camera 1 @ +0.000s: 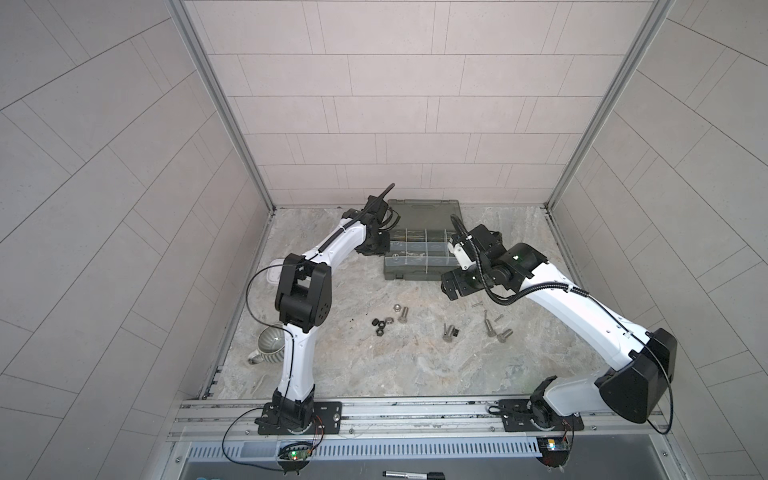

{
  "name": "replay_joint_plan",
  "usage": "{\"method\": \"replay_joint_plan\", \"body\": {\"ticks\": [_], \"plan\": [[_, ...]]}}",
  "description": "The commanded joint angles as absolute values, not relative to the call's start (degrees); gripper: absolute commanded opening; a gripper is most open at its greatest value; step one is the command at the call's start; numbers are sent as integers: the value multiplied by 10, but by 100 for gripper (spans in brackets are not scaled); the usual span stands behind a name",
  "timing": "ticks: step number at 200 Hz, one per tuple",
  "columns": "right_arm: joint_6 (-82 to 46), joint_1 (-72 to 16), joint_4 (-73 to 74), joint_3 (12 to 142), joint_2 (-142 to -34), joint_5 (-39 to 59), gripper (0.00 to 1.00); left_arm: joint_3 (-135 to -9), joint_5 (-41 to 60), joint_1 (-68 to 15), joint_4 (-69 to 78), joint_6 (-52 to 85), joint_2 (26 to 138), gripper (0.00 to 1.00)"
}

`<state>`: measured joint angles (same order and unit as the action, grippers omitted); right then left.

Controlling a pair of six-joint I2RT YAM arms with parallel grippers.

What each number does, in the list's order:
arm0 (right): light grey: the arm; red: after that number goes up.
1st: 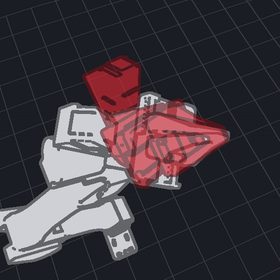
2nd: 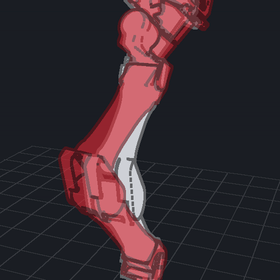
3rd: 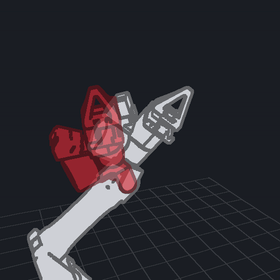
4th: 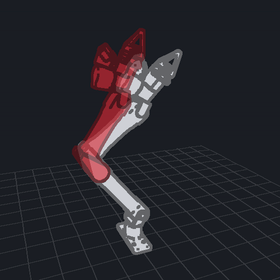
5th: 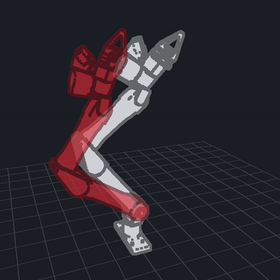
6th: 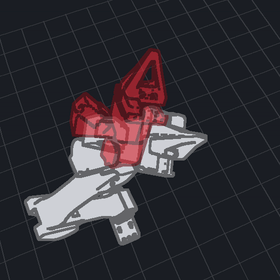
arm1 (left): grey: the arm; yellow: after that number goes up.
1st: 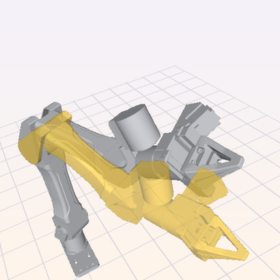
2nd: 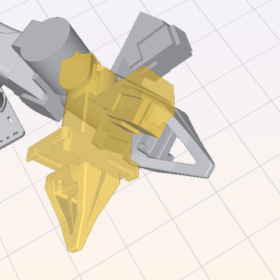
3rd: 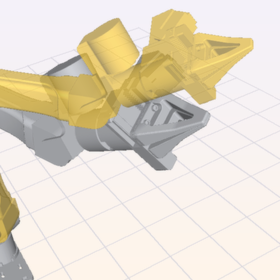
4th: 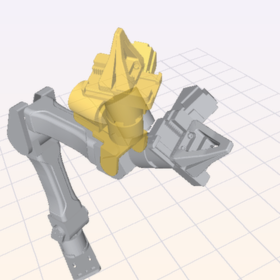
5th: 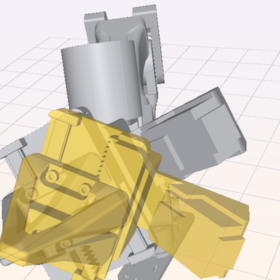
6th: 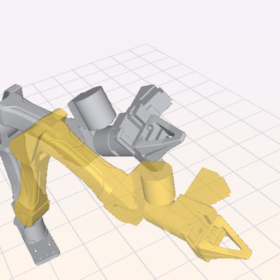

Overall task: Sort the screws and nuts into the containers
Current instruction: 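Carry the nut over the box and open the left gripper above the compartment, then move the left gripper back over a silver hex nut near the bolts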

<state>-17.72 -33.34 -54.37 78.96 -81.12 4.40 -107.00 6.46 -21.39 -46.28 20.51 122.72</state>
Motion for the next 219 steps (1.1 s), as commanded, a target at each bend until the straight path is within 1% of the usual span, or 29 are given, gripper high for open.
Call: {"method": "replay_joint_plan", "body": {"ticks": [1,52,85,96,101,107,112,124,132,157,180,195,219], "plan": [[-162,-326,-562,813,-822,24,99,-1127,88,-213,-494,208,1260,20],[-139,-306,-584,854,-856,11,99,-1209,123,-213,-494,225,1324,20],[-130,-292,-591,871,-870,7,99,-1237,140,-213,-496,229,1351,23],[-128,-287,-593,876,-875,7,99,-1244,145,-213,-498,229,1356,29],[-127,-286,-593,878,-876,8,99,-1246,147,-213,-499,229,1358,35],[-126,-284,-592,880,-878,9,99,-1249,150,-213,-500,229,1359,47],[-125,-283,-593,881,-880,9,99,-1251,153,-213,-501,229,1360,53],[-124,-281,-594,885,-883,9,99,-1261,162,-213,-506,229,1359,60],[-124,-280,-595,886,-884,9,99,-1268,165,-214,-511,230,1356,63],[-123,-279,-596,888,-886,12,99,-1275,164,-217,-523,226,1328,64],[-132,-279,-596,880,-882,23,99,-1254,148,-220,-544,212,1288,64],[-144,-280,-596,869,-874,30,99,-1209,135,-224,-549,202,1249,65],[-161,-284,-593,843,-857,48,99,-1098,110,-234,-539,190,1179,64]]}}
